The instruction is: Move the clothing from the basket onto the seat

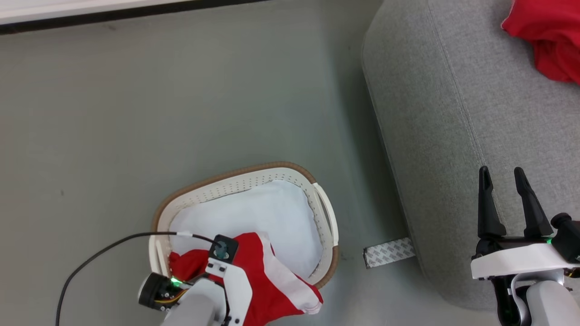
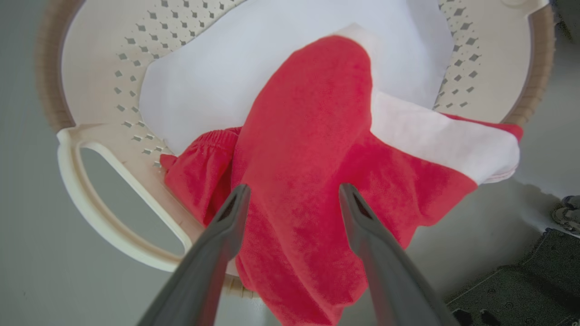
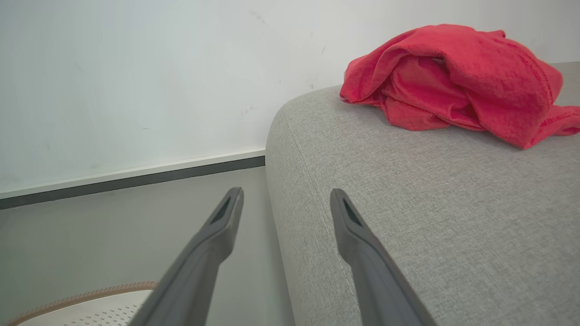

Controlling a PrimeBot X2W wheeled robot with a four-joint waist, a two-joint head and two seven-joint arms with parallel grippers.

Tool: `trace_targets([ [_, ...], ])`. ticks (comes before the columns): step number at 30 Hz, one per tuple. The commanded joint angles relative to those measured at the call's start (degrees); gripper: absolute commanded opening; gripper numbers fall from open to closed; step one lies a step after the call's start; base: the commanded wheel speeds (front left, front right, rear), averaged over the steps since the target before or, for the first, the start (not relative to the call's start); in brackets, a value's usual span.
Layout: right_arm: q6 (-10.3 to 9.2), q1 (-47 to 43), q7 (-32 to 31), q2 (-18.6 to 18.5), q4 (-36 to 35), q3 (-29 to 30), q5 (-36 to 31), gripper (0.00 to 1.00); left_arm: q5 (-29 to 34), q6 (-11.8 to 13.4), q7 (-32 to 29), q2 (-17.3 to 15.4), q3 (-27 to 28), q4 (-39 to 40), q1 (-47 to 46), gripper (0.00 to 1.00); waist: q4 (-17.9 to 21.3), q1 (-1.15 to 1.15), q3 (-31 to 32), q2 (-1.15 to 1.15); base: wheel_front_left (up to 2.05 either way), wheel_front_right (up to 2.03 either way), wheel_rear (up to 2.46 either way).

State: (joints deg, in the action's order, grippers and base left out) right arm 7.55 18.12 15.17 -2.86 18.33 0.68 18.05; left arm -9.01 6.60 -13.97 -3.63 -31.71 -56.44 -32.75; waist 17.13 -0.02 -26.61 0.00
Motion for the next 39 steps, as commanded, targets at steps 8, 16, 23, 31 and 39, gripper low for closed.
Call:
trace_targets([
  [8,-0.12,1.9,0.0,-0.1,0.5,-0.3,2.5,1.0,1.0,1.1,-0.4,-0.5,-1.5,-6.0,-3.8,1.0,2.1,0.02,-2.4,0.0,0.0,0.0,0.0],
  [16,-0.12,2.3,0.0,-0.1,0.6,0.3,3.3,1.0,0.3,0.6,-1.6,-1.4,-2.0,-9.8,-5.3,1.0,3.0,0.02,-3.7,0.0,0.0,0.0,0.0],
  [23,-0.13,3.9,0.0,-0.1,-0.2,0.9,3.4,1.0,0.2,0.3,-2.6,-1.4,-2.8,-11.7,-7.1,1.0,3.6,0.02,-6.6,0.0,0.0,0.0,0.0],
  [31,-0.13,3.0,0.0,-0.1,0.5,1.3,3.0,1.0,-1.7,-1.2,0.7,-0.2,-2.7,-10.8,-8.0,0.0,3.1,0.02,-6.0,0.0,0.0,0.0,0.0],
  [39,-0.13,0.6,0.0,-0.1,1.0,2.9,0.7,1.0,-6.1,-2.3,8.5,0.5,-0.5,-5.7,-6.9,0.0,-0.1,0.02,0.7,0.0,0.0,0.0,0.0],
])
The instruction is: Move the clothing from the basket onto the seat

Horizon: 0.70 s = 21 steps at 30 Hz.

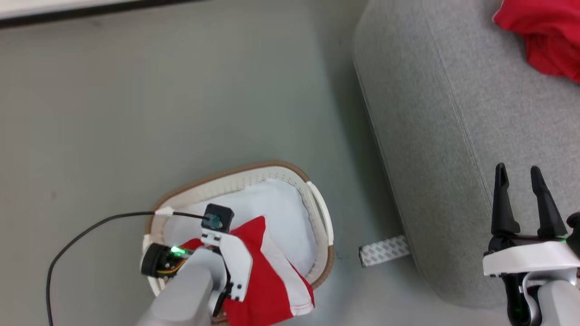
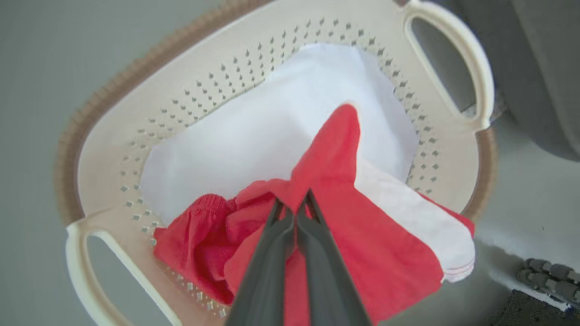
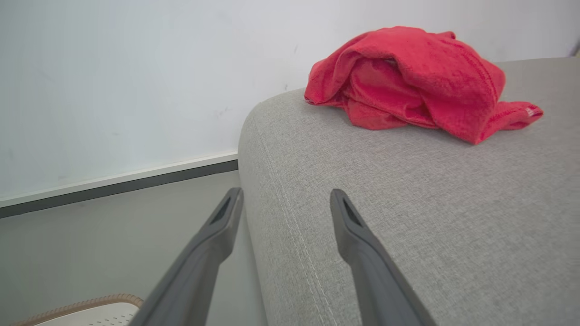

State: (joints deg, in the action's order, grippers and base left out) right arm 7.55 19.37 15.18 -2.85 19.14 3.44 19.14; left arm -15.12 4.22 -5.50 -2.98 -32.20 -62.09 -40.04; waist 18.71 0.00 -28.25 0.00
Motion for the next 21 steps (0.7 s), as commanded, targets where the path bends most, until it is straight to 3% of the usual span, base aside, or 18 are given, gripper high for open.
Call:
trace_targets([
  [1,-0.13,-1.0,-0.1,-0.1,0.2,0.4,-0.9,1.0,-0.7,0.1,1.3,-0.1,0.3,1.0,0.5,0.0,-2.2,0.0,3.5,0.0,0.0,0.0,0.0],
  [10,-0.13,-5.4,-0.1,-0.1,0.7,2.4,-5.3,1.0,-5.1,-0.5,9.6,-0.1,2.7,11.7,3.6,0.0,-7.0,0.0,15.0,0.0,0.0,0.0,0.0],
  [14,-0.13,-7.6,-0.1,-0.1,1.0,2.7,-7.1,1.0,-6.3,0.4,12.7,-1.3,4.2,18.2,6.2,0.0,-8.3,0.0,19.7,0.0,0.0,0.0,0.0],
  [21,-0.13,-11.5,-0.1,-0.1,1.4,2.8,-9.2,1.0,-7.4,2.2,11.9,-4.3,5.4,32.9,11.5,0.0,-9.6,0.0,25.4,0.0,0.0,0.0,0.0],
])
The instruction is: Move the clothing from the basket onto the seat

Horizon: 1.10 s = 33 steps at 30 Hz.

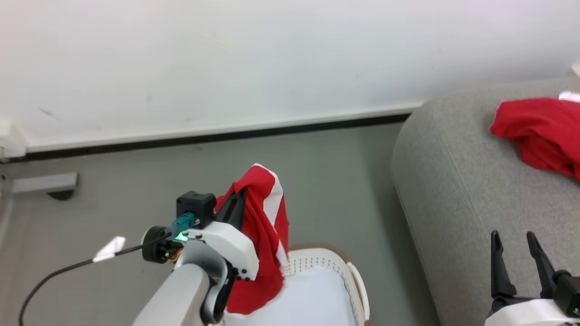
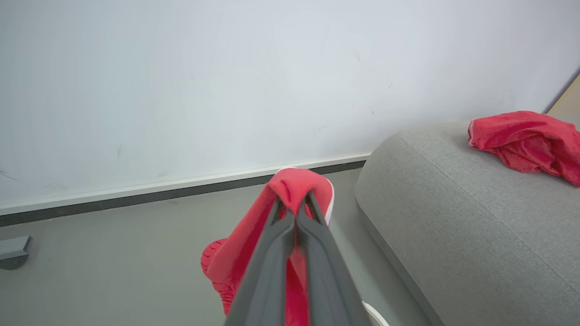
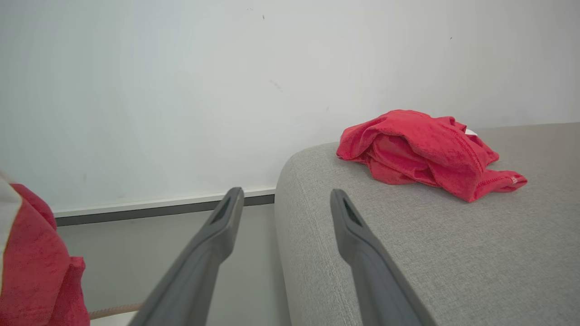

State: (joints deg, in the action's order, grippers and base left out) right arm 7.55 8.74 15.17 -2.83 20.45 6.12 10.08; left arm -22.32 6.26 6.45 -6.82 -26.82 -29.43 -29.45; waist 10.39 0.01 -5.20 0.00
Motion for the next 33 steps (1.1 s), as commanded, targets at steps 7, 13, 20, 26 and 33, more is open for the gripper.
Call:
trace_targets([
  [7,-0.13,-3.1,-0.1,-0.1,-0.3,-1.0,-1.1,1.0,-0.7,2.5,-4.0,-4.3,1.1,14.8,5.2,0.0,-1.6,-0.01,5.2,0.0,0.0,0.0,0.0],
  [13,-0.13,-4.6,-0.1,-0.1,-1.1,-2.7,-1.9,1.0,-0.5,3.8,-7.9,-7.1,1.6,24.3,7.0,0.0,-2.1,-0.01,6.5,0.0,0.0,0.0,0.0],
  [20,-0.13,-5.4,-0.1,-0.1,-3.4,-6.1,-5.0,1.0,0.3,5.4,-11.4,-8.8,1.3,31.4,7.9,0.0,-2.7,-0.01,7.1,0.0,0.0,0.0,0.0],
  [26,-0.13,-5.0,-0.1,-0.1,-5.8,-14.9,-6.6,1.0,0.8,6.0,-13.2,-8.8,0.3,35.1,8.2,0.0,-3.0,-0.01,7.1,0.0,0.0,0.0,0.0],
  [33,-0.13,-0.2,-0.1,-0.2,-5.3,-30.2,-4.3,1.0,1.3,6.1,-14.2,-7.8,-1.2,36.3,6.6,0.0,-2.9,-0.01,6.9,0.0,0.0,0.0,0.0],
])
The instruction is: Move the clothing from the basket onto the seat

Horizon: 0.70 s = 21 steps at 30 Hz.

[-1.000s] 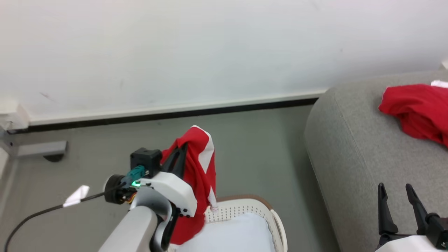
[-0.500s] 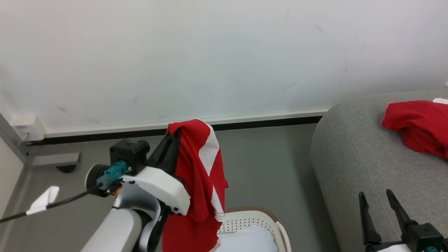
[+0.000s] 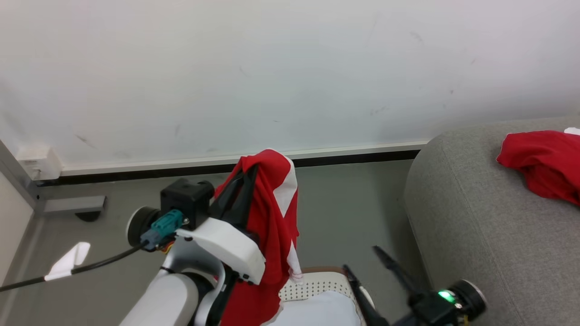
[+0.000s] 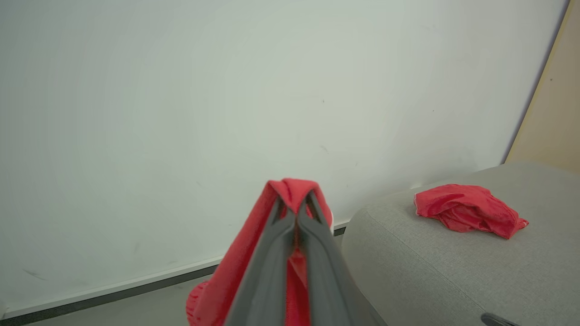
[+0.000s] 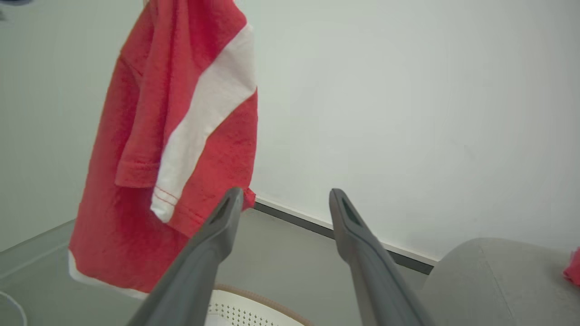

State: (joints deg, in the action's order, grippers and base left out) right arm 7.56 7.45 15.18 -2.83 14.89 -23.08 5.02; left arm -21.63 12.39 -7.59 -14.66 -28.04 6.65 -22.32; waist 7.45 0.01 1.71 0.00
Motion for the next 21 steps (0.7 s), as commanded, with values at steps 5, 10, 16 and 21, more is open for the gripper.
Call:
trace_targets([
  [5,-0.15,6.1,-0.1,-0.2,2.6,-9.4,4.7,1.0,0.7,-0.5,-0.3,0.5,-0.9,-0.7,-1.5,0.0,0.1,-0.01,0.0,0.0,0.0,0.0,0.0],
  [10,-0.14,10.1,-0.1,-0.2,4.8,-12.5,7.8,1.0,0.9,-1.0,-0.6,1.6,-2.6,-1.8,-2.6,0.0,-1.0,-0.01,0.0,0.0,0.0,0.0,0.0],
  [16,-0.15,12.8,-0.1,-0.2,7.9,-14.6,10.0,1.0,1.1,-1.6,-0.4,3.3,-4.7,-3.0,-3.5,0.0,-2.5,-0.01,-0.1,0.0,0.0,0.0,0.0],
  [21,-0.15,13.8,-0.1,-0.2,10.2,-14.7,10.3,1.0,1.4,-2.1,-0.7,4.1,-6.1,-3.4,-4.0,0.0,-3.2,-0.01,-0.1,0.0,0.0,0.0,0.0],
])
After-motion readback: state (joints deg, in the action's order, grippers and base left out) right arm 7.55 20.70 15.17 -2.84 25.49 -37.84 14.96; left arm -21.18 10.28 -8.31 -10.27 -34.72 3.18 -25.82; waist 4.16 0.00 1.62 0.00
